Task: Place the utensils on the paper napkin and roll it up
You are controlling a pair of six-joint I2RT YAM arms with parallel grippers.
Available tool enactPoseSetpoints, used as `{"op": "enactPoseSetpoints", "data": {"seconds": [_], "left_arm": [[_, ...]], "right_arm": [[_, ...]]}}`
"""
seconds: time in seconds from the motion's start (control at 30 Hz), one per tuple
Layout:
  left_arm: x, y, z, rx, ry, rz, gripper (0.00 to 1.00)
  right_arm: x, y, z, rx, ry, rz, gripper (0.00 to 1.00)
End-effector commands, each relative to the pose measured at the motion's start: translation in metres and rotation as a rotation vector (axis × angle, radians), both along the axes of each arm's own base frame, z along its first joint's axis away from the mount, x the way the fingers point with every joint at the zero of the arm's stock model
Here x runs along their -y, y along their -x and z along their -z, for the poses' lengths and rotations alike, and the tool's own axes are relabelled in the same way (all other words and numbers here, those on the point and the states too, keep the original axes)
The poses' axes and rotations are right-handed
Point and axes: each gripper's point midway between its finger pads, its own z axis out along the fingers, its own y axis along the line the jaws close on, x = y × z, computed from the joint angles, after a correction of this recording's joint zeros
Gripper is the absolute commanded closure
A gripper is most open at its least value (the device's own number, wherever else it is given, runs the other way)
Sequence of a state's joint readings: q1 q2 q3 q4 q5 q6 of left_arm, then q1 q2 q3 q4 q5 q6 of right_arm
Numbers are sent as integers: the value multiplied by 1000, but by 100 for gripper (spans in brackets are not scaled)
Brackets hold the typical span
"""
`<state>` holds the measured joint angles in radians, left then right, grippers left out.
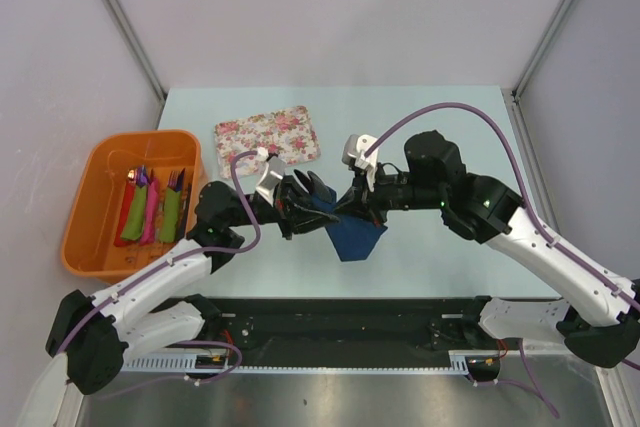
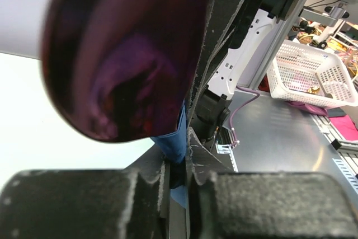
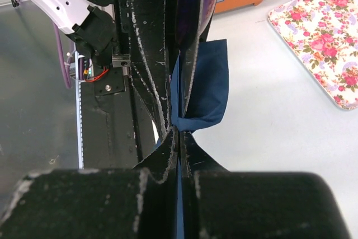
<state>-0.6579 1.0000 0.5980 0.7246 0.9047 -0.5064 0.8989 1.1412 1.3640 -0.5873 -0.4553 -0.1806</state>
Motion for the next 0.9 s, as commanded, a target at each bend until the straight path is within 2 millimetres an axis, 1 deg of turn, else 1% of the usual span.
{"op": "enactPoseSetpoints", "data": {"seconds": [0.0,0.03,0.13,0.17,0.2,0.23,0.27,0.3,0.37,0.43,0.47,0.53,0.57,0.63,0.67,0.73,0.8,0.87], "left_arm": [[-3,18,-11,25,24,62,94],[-4,18,-11,22,21,65,99],[-4,19,-12,19,16,66,100],[-4,18,-11,10,9,64,100],[-4,19,-11,8,7,67,100],[-5,20,-11,10,5,71,100],[-5,19,-10,7,0,72,100],[-6,19,-11,8,-2,73,100],[-8,18,-11,12,-11,75,100],[-10,18,-12,23,-17,79,100],[-11,17,-12,21,-24,82,100],[-13,17,-15,31,-24,86,100],[-14,18,-16,34,-29,91,100],[-16,17,-17,41,-31,87,100],[-16,16,-18,41,-32,87,100],[-16,18,-19,46,-33,96,100],[-17,18,-23,53,-29,97,100],[-16,18,-24,55,-30,98,100]], "right_arm": [[1,-4,-50,116,-140,27,100],[2,-4,-49,118,-139,30,100],[4,-4,-48,119,-140,36,100],[4,-4,-46,113,-136,37,98],[4,-4,-45,109,-134,41,88],[6,-5,-45,110,-133,51,74],[8,-5,-44,106,-129,60,47],[10,-6,-43,105,-126,70,36],[19,-9,-38,92,-107,96,17],[25,-8,-30,72,-81,96,14],[33,-8,-23,50,-58,108,14],[37,2,-13,14,-37,66,14],[42,8,-3,-14,-12,57,16],[47,18,8,-42,11,21,18],[50,24,22,-78,42,12,19],[55,32,29,-99,53,-12,20],[58,40,41,-125,80,-38,20],[61,42,49,-126,102,-48,20]]}}
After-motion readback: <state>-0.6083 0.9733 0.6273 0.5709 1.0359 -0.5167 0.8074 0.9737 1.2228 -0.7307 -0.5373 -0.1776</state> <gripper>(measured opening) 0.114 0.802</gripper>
